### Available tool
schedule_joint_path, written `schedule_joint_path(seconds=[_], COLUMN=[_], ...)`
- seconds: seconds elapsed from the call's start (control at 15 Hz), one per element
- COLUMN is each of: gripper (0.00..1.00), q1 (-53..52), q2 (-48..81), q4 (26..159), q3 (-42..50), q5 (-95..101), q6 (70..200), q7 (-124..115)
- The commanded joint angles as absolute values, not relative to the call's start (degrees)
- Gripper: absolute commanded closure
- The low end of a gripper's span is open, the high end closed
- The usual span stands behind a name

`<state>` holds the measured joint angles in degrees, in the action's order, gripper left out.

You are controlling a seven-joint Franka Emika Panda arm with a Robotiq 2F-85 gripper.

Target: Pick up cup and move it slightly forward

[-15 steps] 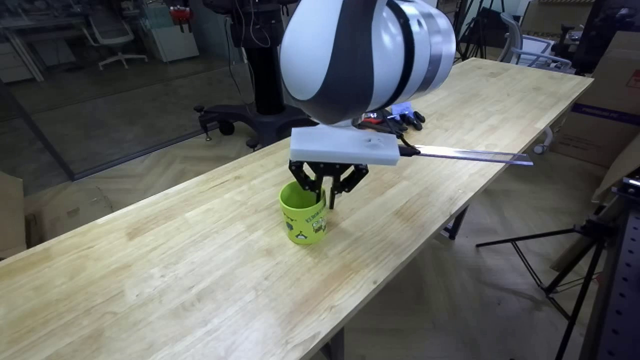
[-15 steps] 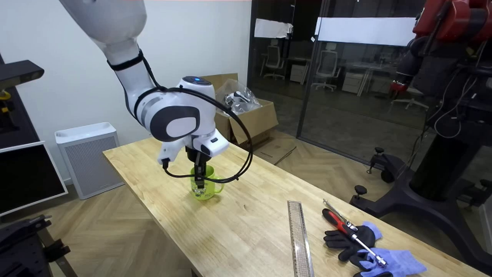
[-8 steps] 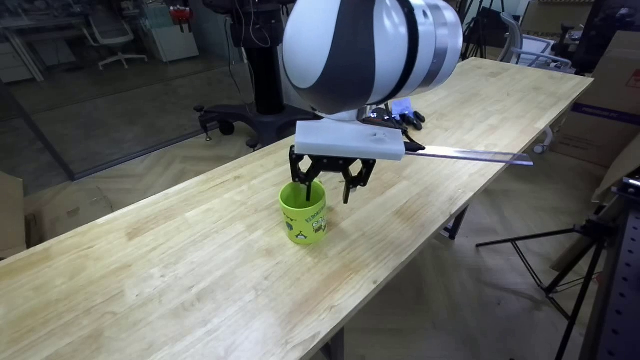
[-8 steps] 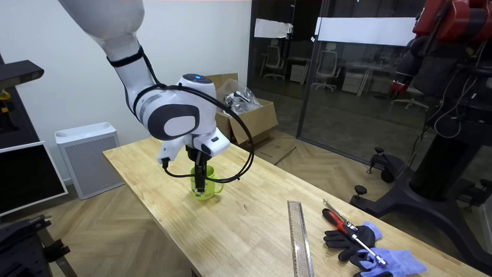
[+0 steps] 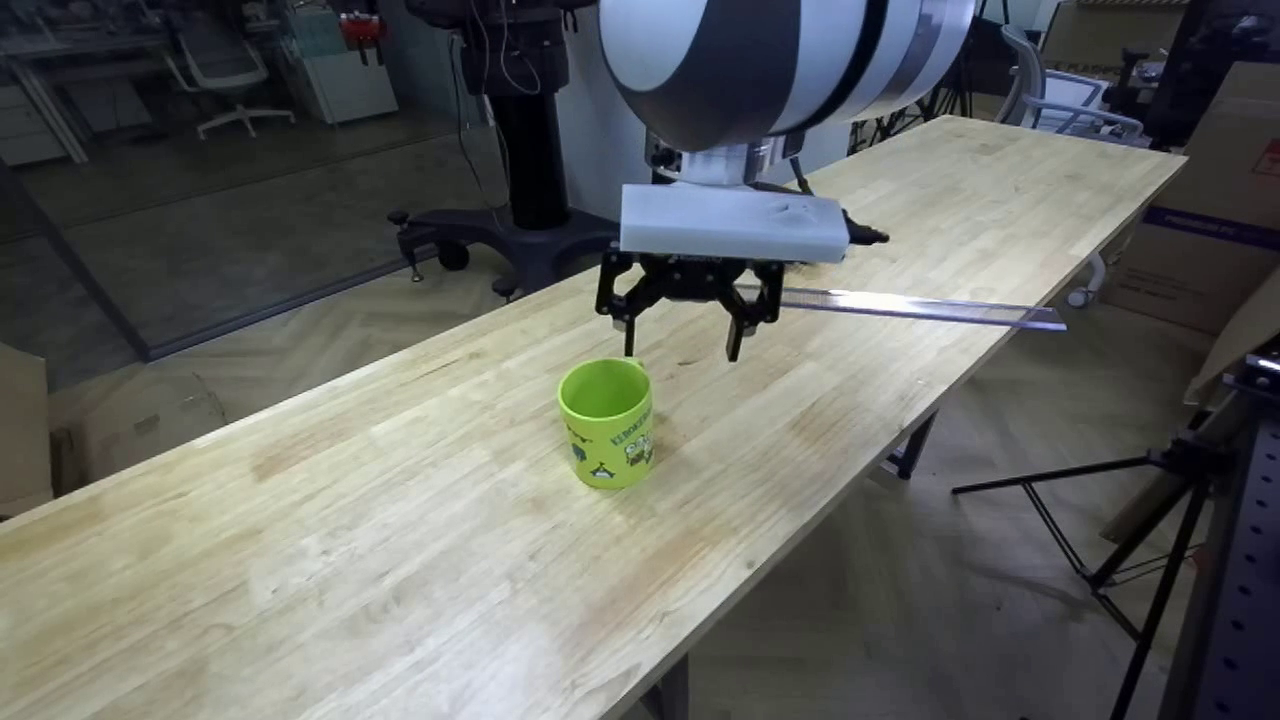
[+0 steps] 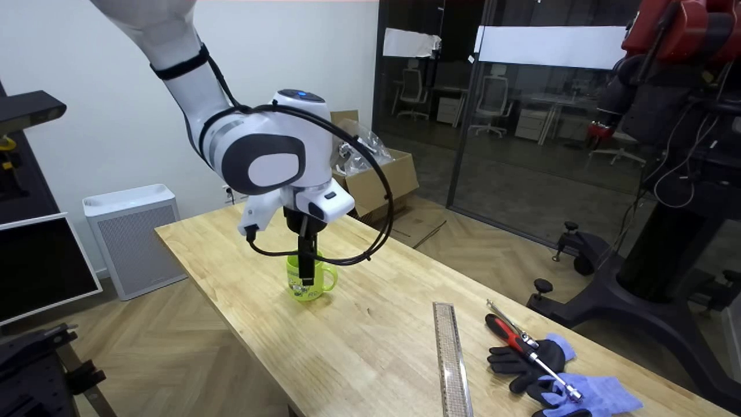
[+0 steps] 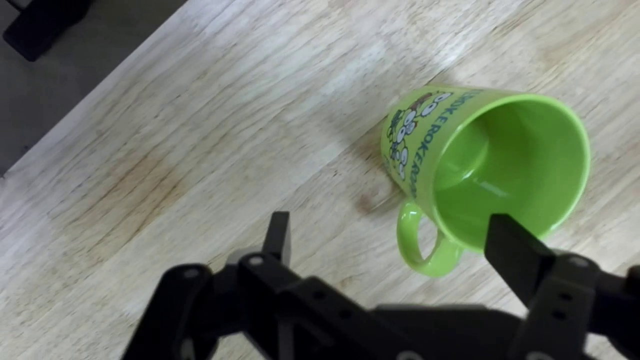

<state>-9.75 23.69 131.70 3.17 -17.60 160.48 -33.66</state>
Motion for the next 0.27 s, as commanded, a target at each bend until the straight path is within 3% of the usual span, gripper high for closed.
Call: schedule_joint_path(seconds=[0.0, 0.2], gripper=[0.00, 0.00], q1=[-9.62, -9.27], q2=[19.61, 18.90], q4=[133.41, 133.22], q3=[3.76, 3.94], q5=[-16.54, -16.21], q6=[157.47, 156.84], q7=[-35.46, -35.49])
